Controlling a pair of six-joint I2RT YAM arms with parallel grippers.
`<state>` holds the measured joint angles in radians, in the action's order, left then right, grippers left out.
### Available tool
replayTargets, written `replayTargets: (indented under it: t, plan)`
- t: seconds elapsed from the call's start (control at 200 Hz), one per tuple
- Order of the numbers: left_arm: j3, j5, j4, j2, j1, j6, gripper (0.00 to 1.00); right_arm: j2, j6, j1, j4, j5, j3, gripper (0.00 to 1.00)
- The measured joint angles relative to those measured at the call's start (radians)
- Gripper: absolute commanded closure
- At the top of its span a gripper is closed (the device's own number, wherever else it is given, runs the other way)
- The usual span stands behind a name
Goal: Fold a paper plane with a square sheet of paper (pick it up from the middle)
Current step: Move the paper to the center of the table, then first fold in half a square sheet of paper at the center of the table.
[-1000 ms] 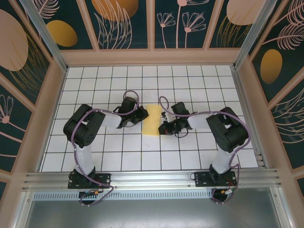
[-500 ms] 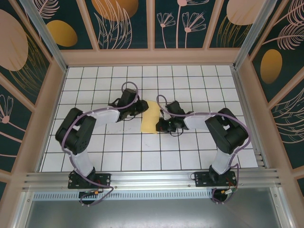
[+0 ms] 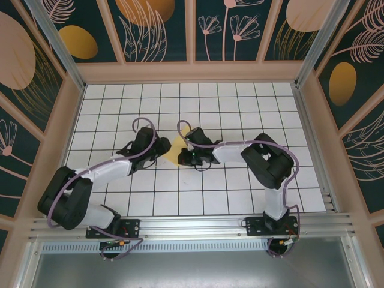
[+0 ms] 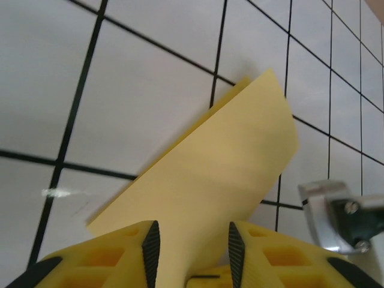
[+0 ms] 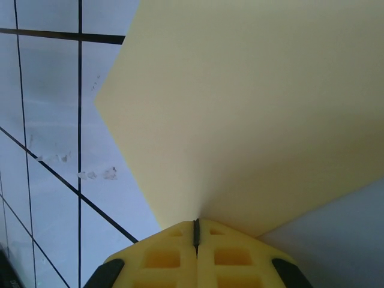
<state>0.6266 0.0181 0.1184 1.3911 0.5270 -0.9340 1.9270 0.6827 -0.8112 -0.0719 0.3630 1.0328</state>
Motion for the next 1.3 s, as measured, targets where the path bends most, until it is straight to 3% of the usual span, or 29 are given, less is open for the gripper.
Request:
replayTargets:
  t: [0.28, 0.52, 0.826, 1.301]
  plan:
    - [-0.092, 0.09, 0.142, -0.062, 0.005, -0.063, 0.87, -0.109, 0.004, 0.103, -0.04, 0.016, -0.014, 1.0]
    - [-0.056, 0.165, 0.208, 0.063, 0.038, -0.11, 0.99, -0.085, -0.023, 0.191, -0.057, 0.083, -0.014, 1.0]
    - [0.064, 0.211, 0.23, 0.252, 0.076, -0.134, 1.0, 0.03, -0.046, 0.214, -0.047, 0.16, 0.037, 1.0]
    - [0.093, 0.242, 0.23, 0.387, 0.076, -0.138, 1.0, 0.088, -0.057, 0.214, -0.013, 0.185, 0.073, 1.0]
